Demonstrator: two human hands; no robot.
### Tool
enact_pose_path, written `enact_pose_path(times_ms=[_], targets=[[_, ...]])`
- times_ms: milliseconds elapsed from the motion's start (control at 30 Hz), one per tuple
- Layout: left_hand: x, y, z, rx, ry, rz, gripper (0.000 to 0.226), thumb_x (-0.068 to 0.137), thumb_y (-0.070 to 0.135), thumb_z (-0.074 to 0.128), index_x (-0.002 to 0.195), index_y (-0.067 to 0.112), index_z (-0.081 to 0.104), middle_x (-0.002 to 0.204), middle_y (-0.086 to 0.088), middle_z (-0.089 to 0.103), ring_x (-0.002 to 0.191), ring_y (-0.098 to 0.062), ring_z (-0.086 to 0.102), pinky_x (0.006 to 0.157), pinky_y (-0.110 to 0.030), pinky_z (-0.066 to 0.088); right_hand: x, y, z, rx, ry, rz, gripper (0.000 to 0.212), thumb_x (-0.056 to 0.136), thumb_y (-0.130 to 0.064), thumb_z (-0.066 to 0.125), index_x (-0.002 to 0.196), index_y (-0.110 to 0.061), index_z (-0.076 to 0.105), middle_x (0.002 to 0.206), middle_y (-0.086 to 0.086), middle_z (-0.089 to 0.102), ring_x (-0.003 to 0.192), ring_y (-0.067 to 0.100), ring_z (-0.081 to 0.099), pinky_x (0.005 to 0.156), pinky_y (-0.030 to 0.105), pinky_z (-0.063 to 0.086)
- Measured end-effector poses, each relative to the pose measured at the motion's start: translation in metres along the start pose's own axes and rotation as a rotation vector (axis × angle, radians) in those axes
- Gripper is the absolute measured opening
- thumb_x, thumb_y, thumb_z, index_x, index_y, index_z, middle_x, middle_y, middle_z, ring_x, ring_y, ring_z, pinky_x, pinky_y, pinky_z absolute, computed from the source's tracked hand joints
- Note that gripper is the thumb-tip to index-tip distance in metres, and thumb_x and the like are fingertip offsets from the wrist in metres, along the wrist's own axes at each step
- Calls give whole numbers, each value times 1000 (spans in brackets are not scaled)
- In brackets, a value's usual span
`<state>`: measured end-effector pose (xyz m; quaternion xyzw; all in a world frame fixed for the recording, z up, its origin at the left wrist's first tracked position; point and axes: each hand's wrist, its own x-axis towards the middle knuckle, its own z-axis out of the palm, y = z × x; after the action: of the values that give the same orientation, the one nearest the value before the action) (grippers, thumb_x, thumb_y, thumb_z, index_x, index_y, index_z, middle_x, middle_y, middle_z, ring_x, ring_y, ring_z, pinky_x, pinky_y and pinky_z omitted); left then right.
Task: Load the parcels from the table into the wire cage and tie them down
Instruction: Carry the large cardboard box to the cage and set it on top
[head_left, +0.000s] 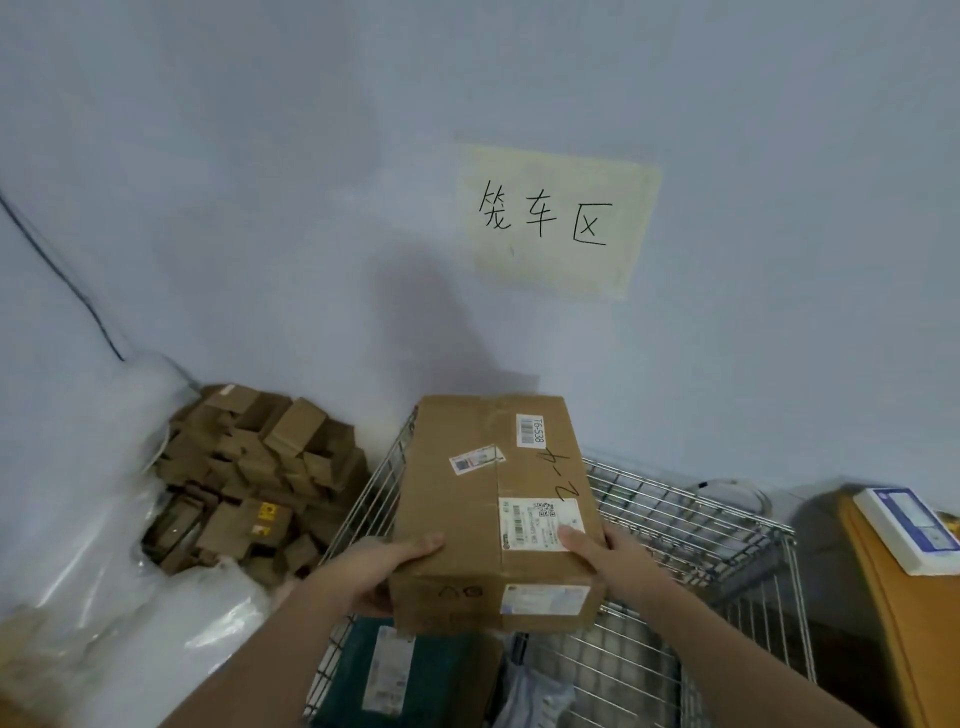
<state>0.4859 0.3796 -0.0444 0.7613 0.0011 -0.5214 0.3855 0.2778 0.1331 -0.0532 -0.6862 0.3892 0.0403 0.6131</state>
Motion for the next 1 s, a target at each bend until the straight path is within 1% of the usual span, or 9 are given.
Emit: enact_pose_path(times_ms=[133, 267, 367, 500, 667, 733, 833, 933, 1000], targets=[[56, -29, 4, -76, -25, -152, 86, 44, 61, 95, 112, 18, 65, 92, -4, 80, 93, -26, 76, 85, -42, 62, 43, 39, 16, 20, -49, 81, 74, 68, -61, 71, 133, -27, 55, 99, -11, 78, 85, 10, 76, 71, 26, 61], [99, -60, 7, -156, -38, -226, 83, 37, 56, 98, 104, 19, 65, 98, -4, 79, 96, -28, 74, 91, -43, 60, 79, 79, 36, 24, -61, 175, 79, 68, -64, 73, 136, -28, 54, 103, -14, 76, 85, 5, 75, 67, 17, 57], [130, -75, 2, -190, -65, -214, 99, 36, 56, 98, 121, 17, 65, 107, -2, 75, 101, -24, 72, 86, -35, 59, 103, 103, 57, 4, -49, 200, 78, 65, -75, 69, 132, -38, 54, 102, -23, 73, 87, -2, 72, 70, 11, 54], [170, -82, -14, -167, -46, -179, 109, 43, 51, 93, 138, 13, 56, 102, 1, 72, 95, -20, 70, 71, -27, 55, 132, 128, 90, 43, -11, 218, 79, 72, -66, 72, 141, -33, 50, 112, -15, 74, 96, 5, 72, 85, 21, 57], [223, -81, -43, -152, 91, -39, 111, 49, 53, 89, 146, 17, 48, 100, 10, 66, 92, -14, 66, 70, -26, 54, 166, 138, 139, 186, 147, 184, 73, 71, -56, 77, 137, -35, 55, 102, -17, 77, 90, 4, 74, 80, 23, 59], [243, -81, -50, -150, 131, 12, 109, 50, 56, 88, 146, 20, 48, 106, 9, 66, 95, -15, 66, 75, -28, 56, 179, 142, 156, 220, 205, 193, 73, 68, -60, 75, 134, -38, 57, 104, -16, 76, 94, 10, 73, 91, 35, 58], [264, -82, -53, -112, 181, 80, 106, 56, 60, 83, 147, 22, 46, 124, -1, 65, 109, -24, 64, 99, -46, 54, 195, 151, 174, 257, 250, 241, 72, 71, -60, 76, 137, -39, 53, 118, -8, 71, 106, 19, 68, 102, 44, 52], [274, -87, -52, -74, 257, 113, 104, 58, 67, 78, 147, 26, 43, 130, -1, 60, 113, -26, 61, 105, -51, 50, 206, 158, 189, 278, 252, 256, 75, 71, -61, 74, 138, -36, 53, 118, -8, 71, 107, 18, 67, 101, 44, 53], [279, -94, -50, -59, 340, 93, 104, 56, 74, 77, 144, 26, 49, 118, 4, 63, 104, -21, 63, 100, -43, 52, 211, 164, 196, 308, 282, 252, 76, 69, -60, 73, 138, -33, 54, 113, -12, 73, 102, 12, 70, 88, 32, 59]])
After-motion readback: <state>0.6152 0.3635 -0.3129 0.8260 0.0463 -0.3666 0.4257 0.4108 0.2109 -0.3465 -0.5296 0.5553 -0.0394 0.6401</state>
